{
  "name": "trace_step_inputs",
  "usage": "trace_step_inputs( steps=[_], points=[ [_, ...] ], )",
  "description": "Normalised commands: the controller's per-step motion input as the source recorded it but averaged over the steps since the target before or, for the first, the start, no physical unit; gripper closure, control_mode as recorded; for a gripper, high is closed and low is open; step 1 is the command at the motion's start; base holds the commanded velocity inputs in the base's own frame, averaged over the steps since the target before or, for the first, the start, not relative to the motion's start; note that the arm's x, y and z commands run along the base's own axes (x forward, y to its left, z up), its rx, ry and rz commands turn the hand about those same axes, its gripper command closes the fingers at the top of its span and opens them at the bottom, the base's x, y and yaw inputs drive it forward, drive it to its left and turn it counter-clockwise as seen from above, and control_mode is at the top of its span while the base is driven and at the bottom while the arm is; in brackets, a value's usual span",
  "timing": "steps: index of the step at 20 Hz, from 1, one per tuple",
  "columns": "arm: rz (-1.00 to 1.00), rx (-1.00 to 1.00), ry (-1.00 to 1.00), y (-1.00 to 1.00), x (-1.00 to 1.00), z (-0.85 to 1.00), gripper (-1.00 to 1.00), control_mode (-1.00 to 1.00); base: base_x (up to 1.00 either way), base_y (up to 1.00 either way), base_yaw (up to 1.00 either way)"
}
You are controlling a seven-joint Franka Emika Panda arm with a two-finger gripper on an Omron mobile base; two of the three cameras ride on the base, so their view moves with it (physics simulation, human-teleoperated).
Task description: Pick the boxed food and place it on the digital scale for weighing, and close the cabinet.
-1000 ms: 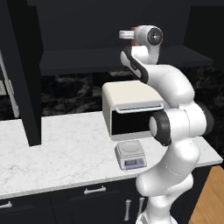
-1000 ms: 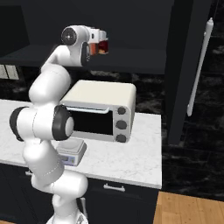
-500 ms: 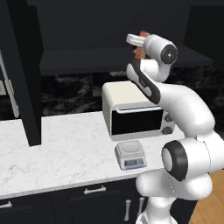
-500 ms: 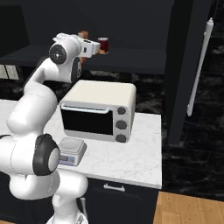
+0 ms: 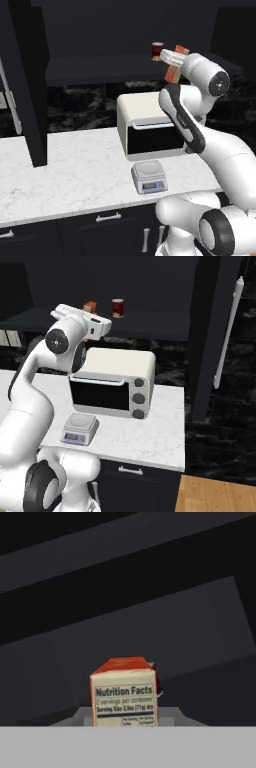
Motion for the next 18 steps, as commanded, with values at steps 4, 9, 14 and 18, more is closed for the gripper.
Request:
trace_step_inputs(
  steps=[4, 9, 14, 18],
  points=[
    [0.24, -0.06, 0.11, -0.16, -0.99, -0.28, 1.0, -1.0, 0.0, 0.0, 0.0],
    [0.43, -0.12, 0.19, -0.11, -0.77, -0.61, 1.0, -1.0, 0.0, 0.0, 0.0],
    [0.57, -0.24, 0.05, 0.12, -0.55, -0.81, 1.0, -1.0, 0.0, 0.0, 0.0],
    [0.58, -0.05, -0.05, 0.09, -0.18, -0.9, 1.0, -1.0, 0.0, 0.0, 0.0]
  ],
)
